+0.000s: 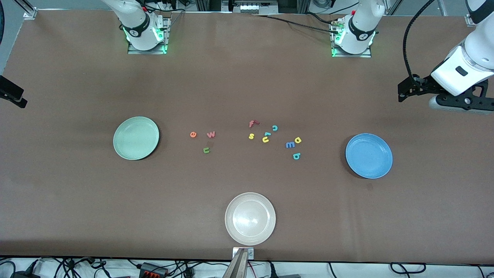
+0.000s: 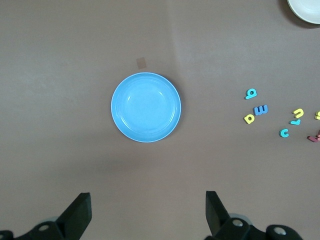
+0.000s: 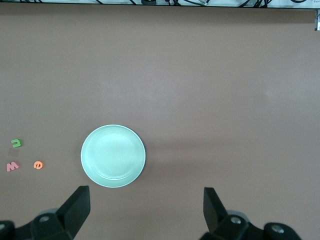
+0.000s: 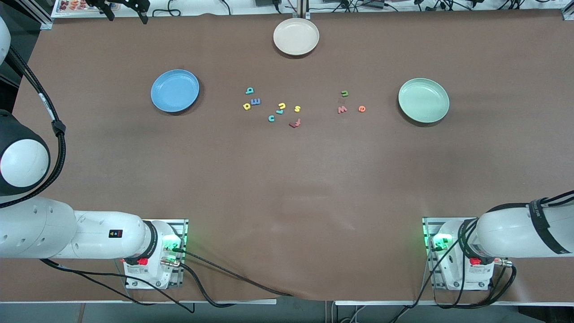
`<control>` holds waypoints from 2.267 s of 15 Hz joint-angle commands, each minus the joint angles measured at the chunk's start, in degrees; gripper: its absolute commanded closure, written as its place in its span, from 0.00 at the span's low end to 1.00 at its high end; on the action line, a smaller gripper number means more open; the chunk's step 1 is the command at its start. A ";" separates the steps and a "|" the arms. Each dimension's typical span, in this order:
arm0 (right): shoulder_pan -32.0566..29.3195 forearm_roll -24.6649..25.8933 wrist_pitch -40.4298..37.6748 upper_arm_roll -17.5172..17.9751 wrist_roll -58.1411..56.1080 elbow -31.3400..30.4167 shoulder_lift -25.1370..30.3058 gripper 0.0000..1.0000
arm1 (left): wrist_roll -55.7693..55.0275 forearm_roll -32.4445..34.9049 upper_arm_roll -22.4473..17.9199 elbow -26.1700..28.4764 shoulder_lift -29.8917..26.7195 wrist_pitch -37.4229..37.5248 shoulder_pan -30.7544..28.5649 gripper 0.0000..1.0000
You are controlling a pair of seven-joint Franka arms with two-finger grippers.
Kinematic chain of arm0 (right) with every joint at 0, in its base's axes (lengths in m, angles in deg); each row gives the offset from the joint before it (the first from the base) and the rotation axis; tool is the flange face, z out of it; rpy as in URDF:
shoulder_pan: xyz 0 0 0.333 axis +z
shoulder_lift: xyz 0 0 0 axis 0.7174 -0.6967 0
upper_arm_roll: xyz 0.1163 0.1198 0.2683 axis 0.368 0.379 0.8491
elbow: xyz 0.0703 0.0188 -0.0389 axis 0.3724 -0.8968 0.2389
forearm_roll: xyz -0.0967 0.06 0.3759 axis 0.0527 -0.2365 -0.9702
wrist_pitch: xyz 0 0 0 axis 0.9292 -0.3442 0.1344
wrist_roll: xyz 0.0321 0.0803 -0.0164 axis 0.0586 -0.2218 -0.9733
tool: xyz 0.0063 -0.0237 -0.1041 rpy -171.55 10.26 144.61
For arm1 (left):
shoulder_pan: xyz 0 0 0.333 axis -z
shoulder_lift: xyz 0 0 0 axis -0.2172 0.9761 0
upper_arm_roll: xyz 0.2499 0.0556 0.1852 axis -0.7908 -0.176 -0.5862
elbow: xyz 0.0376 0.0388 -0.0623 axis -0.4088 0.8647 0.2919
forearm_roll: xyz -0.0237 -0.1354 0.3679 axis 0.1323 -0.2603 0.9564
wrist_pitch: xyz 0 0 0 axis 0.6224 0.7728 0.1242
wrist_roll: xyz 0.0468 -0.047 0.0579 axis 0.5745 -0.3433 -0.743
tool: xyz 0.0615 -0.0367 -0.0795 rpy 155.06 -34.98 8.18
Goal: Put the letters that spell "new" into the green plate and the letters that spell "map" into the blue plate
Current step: 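Raise both grippers from the rest pose toward the scattered letters, then reach the right gripper to the orange e while the left gripper reaches the cyan letter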
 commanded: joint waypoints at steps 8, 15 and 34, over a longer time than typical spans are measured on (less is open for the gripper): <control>0.51 -0.39 -1.14 -0.23 0.00 -0.88 -1.19 0.00 | 0.23 1.14 0.20 -1.70 0.90 0.68 0.15 0.00; 6.65 -0.48 -0.87 0.13 0.79 -2.47 -6.28 0.00 | 0.31 0.26 0.12 -2.14 9.14 0.42 2.35 0.00; 32.41 -3.81 22.32 0.48 42.26 -17.42 -25.09 0.04 | -26.93 1.05 0.38 -4.96 41.32 -33.75 19.22 0.00</control>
